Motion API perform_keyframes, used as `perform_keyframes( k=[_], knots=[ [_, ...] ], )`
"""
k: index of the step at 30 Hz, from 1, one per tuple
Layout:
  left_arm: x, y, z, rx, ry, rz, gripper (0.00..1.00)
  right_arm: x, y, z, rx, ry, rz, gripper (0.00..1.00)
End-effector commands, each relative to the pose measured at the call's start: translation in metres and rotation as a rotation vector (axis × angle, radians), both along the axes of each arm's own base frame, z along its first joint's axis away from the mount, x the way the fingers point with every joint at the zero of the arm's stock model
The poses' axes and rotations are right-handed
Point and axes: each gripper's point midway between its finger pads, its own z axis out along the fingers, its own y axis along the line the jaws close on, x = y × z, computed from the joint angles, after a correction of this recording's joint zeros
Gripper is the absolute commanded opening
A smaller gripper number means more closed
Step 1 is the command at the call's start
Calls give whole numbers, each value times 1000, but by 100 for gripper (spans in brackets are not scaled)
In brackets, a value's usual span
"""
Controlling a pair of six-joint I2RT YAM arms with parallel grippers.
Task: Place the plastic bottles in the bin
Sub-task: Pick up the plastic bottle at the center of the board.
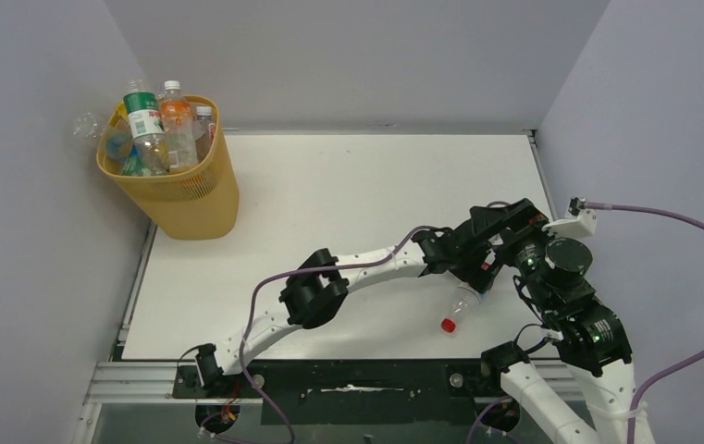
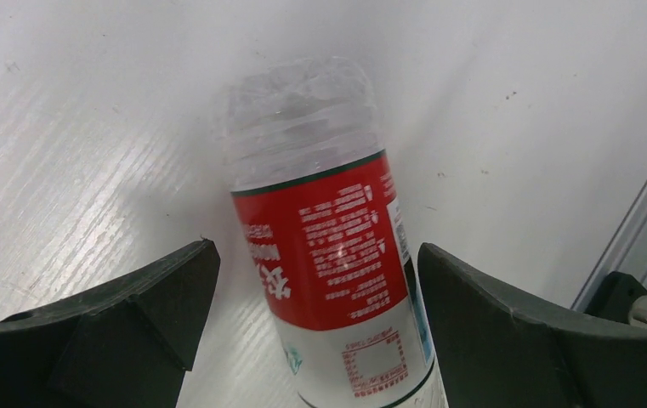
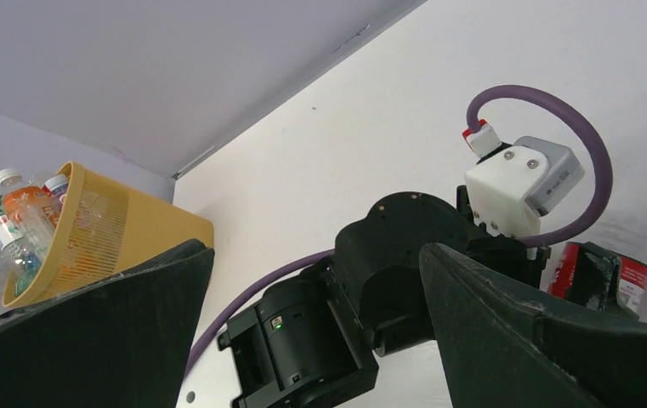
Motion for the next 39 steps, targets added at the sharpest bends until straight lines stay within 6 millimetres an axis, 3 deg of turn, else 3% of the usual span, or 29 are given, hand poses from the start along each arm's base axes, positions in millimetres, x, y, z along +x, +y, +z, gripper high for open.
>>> perform_keyframes(
  k=[1, 7, 14, 17, 24, 32, 39],
  knots=[
    [5, -7, 2, 9, -88, 18, 89, 0, 2, 10, 18, -45, 9, 98],
    [8, -5, -7, 42, -120, 36, 85, 0, 3, 8, 20, -40, 14, 98],
    [15, 11, -7, 62, -111, 65, 53, -2, 4, 5, 30, -39, 19, 98],
    [18, 23, -6, 76, -102, 82, 47, -3, 4, 3, 29, -36, 22, 98],
    [35, 68, 5, 87, -93, 162, 45, -1, 7, 8, 17, -39, 37, 98],
    [71, 137, 14, 78, -79, 296, 42, 4, 12, 5, 23, -36, 58, 98],
    [89, 172, 46, 43, -110, 359, 42, 7, 19, -9, 29, -10, 80, 98]
  ],
)
